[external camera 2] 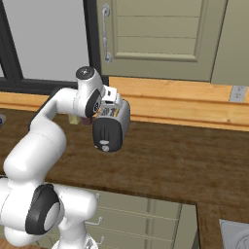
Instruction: Start the toaster. Once the lever pops up, take the bread to the plate on the dining counter.
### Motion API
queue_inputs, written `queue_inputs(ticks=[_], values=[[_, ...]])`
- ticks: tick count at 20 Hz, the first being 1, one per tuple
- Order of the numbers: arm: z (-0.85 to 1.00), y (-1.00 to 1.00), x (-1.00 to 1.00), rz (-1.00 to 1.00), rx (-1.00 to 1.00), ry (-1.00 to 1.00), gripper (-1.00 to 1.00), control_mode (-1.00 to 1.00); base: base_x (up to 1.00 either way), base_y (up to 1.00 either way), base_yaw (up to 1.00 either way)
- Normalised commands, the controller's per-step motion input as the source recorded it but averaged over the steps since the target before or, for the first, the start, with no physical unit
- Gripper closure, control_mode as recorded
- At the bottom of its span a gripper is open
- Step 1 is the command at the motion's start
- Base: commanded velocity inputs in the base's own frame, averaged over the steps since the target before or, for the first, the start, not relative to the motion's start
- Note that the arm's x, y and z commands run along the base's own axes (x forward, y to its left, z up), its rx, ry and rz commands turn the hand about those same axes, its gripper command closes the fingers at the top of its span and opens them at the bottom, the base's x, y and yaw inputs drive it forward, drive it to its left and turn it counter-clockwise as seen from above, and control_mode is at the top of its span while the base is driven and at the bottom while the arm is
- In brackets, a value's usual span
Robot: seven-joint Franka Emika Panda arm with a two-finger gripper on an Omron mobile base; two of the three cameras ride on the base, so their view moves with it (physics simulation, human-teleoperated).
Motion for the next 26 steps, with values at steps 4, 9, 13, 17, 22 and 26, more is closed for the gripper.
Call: queue_inputs(ticks=[4, 9, 13, 17, 22, 26], values=[[0.0, 0.0, 0.0, 0.0, 0.0, 0.0, -1.0, -1.0, 0.0, 0.0, 0.0], [0.0, 0.0, 0.0, 0.0, 0.0, 0.0, -1.0, -1.0, 0.0, 0.0, 0.0], [0.0, 0.0, 0.0, 0.0, 0.0, 0.0, -1.0, -1.0, 0.0, 0.0, 0.0], [0.0, 0.0, 0.0, 0.0, 0.0, 0.0, -1.0, -1.0, 0.0, 0.0, 0.0], [0.0, 0.0, 0.0, 0.0, 0.0, 0.0, -1.0, -1.0, 0.0, 0.0, 0.0], [0.0, 0.0, 0.0, 0.0, 0.0, 0.0, -1.0, -1.0, 0.0, 0.0, 0.0]])
